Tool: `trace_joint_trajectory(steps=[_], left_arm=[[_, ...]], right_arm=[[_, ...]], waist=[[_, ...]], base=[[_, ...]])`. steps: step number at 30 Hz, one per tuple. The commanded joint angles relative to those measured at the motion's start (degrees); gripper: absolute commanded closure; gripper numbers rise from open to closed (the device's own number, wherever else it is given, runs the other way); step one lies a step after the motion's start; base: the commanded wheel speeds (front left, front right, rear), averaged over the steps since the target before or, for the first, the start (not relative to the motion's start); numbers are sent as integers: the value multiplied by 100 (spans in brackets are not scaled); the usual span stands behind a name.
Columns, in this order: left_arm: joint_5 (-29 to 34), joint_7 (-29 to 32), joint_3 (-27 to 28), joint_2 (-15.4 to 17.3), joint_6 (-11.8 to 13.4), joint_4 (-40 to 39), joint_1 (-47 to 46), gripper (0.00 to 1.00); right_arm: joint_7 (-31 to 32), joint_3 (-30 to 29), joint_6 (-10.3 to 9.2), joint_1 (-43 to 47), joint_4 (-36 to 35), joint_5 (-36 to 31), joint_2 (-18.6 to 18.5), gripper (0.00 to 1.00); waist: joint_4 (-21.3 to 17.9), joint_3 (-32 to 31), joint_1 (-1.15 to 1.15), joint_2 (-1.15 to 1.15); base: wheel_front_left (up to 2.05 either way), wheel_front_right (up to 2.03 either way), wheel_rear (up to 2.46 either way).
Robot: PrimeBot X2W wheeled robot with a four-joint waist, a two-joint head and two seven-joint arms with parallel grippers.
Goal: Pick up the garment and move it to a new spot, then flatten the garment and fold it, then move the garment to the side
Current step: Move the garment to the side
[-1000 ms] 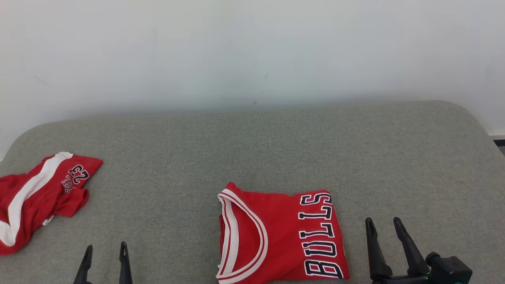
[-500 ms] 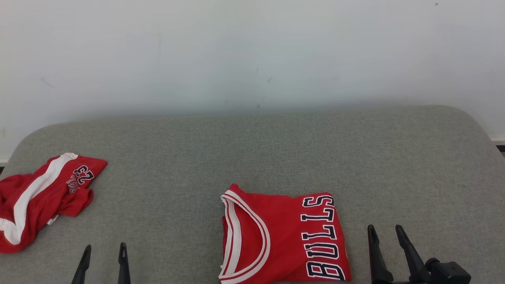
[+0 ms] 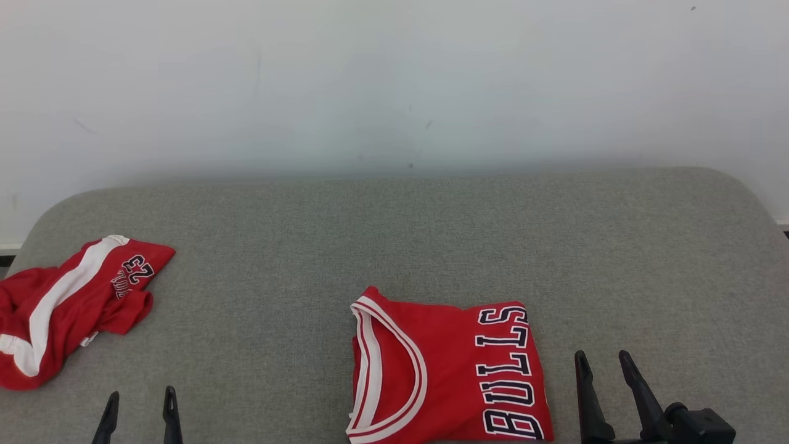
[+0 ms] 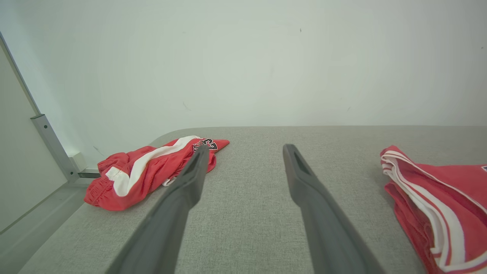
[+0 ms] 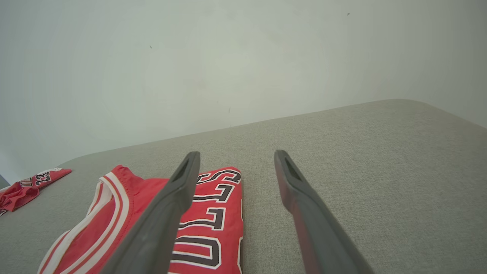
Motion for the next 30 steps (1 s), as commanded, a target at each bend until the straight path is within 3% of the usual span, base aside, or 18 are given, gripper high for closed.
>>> trace_joint_trajectory(steps=[1, 30], left_arm=[[-47, -18, -2, 42, -26, -36, 78, 0], [-65, -18, -201, 190, -136, -14, 133, 0]], right_arm=[[-27, 2, -15, -11, -12, -43, -1, 0], [-27, 40, -15, -20, 183, -331, -106, 0]], waist=[[2, 0, 0, 0], [-16, 6, 0, 0]], base=[[0, 0, 0], [0, 0, 0]])
